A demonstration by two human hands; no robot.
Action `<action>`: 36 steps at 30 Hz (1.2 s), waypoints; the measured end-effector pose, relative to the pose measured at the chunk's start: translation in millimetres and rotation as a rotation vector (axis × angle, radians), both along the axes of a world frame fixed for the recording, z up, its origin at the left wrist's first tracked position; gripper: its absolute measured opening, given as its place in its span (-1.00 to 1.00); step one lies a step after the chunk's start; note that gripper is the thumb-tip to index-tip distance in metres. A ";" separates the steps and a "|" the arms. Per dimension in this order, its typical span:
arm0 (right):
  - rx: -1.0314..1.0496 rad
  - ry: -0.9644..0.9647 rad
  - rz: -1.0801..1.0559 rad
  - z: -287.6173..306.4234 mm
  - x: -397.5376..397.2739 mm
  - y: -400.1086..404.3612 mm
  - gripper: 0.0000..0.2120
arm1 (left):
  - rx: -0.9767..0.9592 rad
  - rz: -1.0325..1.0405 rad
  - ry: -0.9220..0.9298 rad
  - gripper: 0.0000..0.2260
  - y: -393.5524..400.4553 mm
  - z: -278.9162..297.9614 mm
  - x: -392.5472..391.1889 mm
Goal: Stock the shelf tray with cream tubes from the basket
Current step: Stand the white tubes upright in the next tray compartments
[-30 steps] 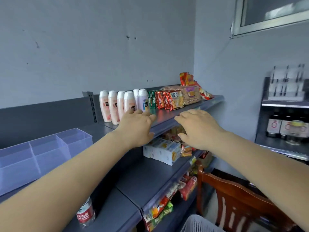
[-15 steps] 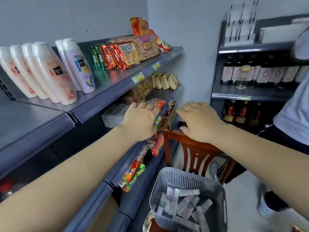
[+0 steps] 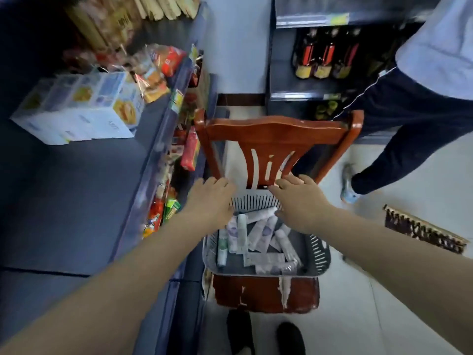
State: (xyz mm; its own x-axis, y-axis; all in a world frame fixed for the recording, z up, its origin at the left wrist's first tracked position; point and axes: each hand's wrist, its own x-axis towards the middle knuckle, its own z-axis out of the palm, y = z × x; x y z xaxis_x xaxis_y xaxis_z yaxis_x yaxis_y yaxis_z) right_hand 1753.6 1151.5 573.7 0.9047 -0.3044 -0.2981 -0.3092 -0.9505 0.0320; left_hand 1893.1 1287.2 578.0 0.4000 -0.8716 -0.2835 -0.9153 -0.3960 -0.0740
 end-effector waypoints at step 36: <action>0.945 -0.448 -1.406 -383.4 54.2 -51.4 -0.61 | -0.106 0.320 0.580 -0.50 -79.3 -387.6 11.6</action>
